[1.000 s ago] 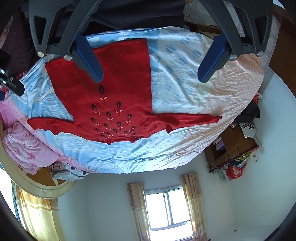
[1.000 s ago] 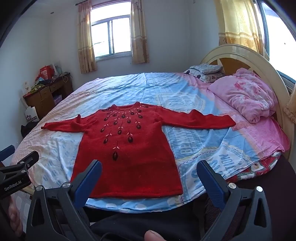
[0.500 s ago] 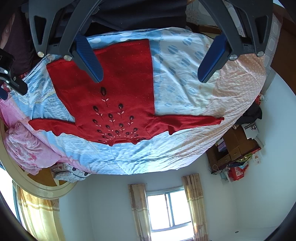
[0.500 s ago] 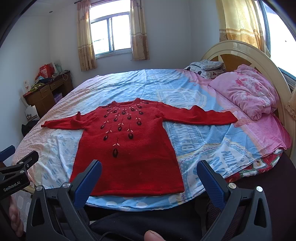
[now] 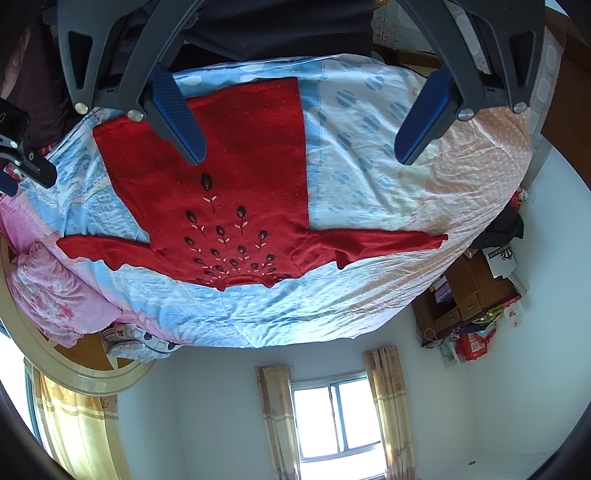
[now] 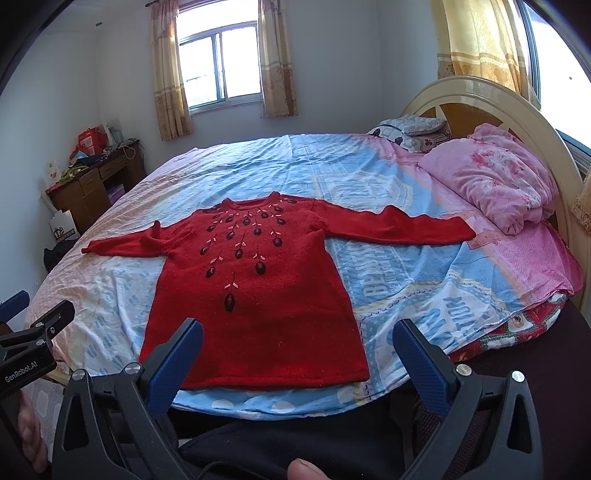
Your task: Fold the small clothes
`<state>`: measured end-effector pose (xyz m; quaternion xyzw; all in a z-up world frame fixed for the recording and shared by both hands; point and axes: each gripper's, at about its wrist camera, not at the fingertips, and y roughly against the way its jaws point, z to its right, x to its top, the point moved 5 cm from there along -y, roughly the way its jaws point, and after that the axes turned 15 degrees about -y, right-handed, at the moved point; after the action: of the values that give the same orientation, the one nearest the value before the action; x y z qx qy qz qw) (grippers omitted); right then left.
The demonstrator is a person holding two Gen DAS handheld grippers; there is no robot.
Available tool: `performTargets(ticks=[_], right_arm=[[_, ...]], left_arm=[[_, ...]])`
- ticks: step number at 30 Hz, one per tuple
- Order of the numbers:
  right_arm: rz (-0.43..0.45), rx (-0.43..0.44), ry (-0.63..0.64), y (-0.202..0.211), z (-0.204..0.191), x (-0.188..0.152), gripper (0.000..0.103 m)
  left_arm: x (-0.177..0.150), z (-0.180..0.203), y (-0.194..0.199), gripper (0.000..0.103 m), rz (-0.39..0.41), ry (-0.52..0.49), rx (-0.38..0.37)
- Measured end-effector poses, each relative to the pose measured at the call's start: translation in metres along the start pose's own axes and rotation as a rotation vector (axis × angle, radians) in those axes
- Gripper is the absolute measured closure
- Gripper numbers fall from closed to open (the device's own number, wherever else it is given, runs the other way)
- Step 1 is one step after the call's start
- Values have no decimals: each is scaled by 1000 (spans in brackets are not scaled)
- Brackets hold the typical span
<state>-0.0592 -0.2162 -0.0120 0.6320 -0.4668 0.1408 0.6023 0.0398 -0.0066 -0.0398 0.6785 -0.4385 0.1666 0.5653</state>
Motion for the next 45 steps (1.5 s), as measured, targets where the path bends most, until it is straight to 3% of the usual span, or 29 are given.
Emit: performTargets(ticks=[45], right_arm=[[-44, 22, -14, -13, 1, -5, 1]], left_arm=[[-3, -9, -5, 0, -7, 17, 2]])
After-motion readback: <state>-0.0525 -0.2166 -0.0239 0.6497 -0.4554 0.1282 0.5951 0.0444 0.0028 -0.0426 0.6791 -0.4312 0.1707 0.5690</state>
